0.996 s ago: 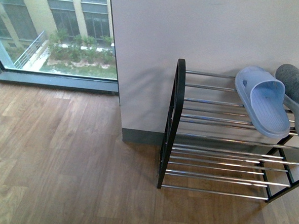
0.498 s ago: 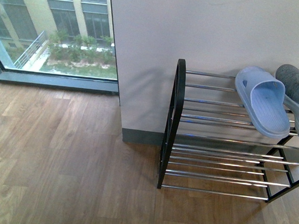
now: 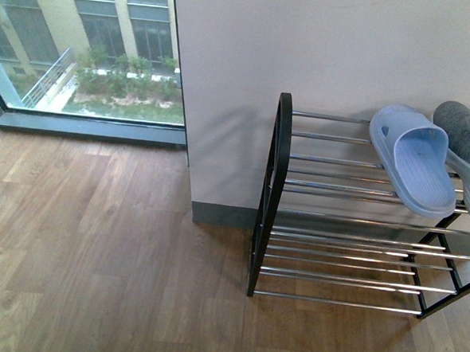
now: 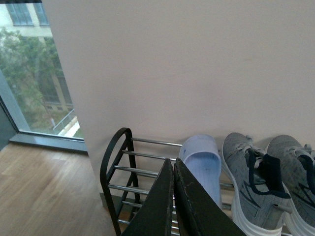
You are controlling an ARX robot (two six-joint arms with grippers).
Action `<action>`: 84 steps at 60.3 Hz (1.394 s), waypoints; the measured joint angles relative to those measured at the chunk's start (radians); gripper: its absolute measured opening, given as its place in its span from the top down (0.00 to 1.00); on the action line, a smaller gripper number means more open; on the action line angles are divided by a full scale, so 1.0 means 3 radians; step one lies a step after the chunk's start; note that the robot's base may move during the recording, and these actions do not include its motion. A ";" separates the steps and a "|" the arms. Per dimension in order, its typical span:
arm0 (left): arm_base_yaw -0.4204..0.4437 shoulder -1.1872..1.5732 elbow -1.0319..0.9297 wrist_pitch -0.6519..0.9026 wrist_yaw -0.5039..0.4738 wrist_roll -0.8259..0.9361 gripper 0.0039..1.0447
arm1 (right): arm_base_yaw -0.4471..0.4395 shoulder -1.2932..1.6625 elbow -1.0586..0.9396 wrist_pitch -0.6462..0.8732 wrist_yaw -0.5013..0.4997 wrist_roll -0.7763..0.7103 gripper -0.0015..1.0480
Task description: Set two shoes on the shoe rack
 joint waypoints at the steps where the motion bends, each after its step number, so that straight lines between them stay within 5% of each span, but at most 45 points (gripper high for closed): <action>1: 0.0000 0.0000 0.0000 0.0000 0.0000 0.0000 0.98 | 0.0009 -0.0022 0.0000 -0.0020 0.0013 0.0000 0.98; 15: 0.0000 0.0000 0.0000 0.0000 0.0000 0.0000 0.98 | 0.0422 -0.0483 -0.0003 -0.0449 0.0397 -0.0004 0.98; 60: 0.0000 0.0000 0.0000 0.0000 -0.0001 0.0000 0.98 | 0.0444 -0.1279 -0.0003 -0.1239 0.0430 -0.0004 0.98; 65: 0.0000 0.0000 0.0000 0.0000 -0.0001 0.0000 0.98 | 0.0444 -0.1732 -0.0003 -0.1785 0.0440 -0.0004 0.98; 80: 0.0000 0.0000 0.0000 0.0000 0.0000 0.0000 0.98 | 0.0444 -0.1855 -0.0003 -0.1830 0.0439 -0.0004 0.98; 84: 0.0000 0.0000 0.0000 0.0000 -0.0001 0.0000 0.98 | 0.0444 -0.1857 -0.0003 -0.1830 0.0439 -0.0005 0.90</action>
